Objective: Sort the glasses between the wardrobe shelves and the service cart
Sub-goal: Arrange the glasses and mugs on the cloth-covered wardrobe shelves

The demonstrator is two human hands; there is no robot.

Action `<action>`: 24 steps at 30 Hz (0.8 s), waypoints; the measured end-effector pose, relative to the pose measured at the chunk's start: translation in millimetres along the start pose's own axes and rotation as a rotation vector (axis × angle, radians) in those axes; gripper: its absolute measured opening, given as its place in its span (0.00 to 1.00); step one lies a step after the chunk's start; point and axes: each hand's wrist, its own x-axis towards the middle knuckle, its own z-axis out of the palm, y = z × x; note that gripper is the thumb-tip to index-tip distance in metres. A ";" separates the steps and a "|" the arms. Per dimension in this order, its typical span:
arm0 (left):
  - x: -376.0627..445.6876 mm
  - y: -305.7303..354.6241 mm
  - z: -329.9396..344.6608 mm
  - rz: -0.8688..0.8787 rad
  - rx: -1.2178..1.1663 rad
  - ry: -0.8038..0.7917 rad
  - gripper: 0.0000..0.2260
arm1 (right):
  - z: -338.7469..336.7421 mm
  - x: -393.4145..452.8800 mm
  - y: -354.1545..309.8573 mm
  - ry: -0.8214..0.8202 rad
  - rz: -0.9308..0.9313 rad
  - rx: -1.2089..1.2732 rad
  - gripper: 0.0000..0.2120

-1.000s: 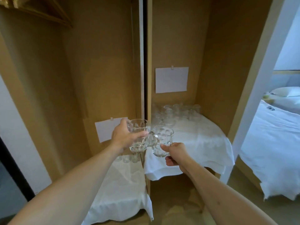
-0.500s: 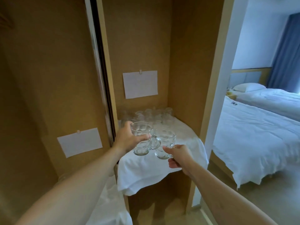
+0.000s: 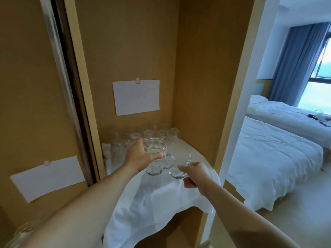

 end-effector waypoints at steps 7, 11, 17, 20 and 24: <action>37.4 -40.8 22.2 -0.068 0.015 -0.029 0.45 | 16.1 65.5 9.4 0.022 0.055 -0.069 0.18; 49.4 -56.3 34.8 -0.104 0.049 -0.050 0.46 | 23.2 100.9 17.4 0.000 0.067 -0.091 0.16; 77.9 -76.7 59.7 -0.164 0.123 -0.025 0.51 | 29.7 165.4 25.7 -0.094 0.052 -0.161 0.17; 95.6 -80.9 73.5 -0.211 0.140 0.010 0.47 | 26.5 197.9 27.7 -0.133 0.034 -0.167 0.17; 110.6 -78.3 94.7 -0.250 0.137 0.025 0.49 | 19.5 235.8 26.8 -0.154 0.061 -0.168 0.16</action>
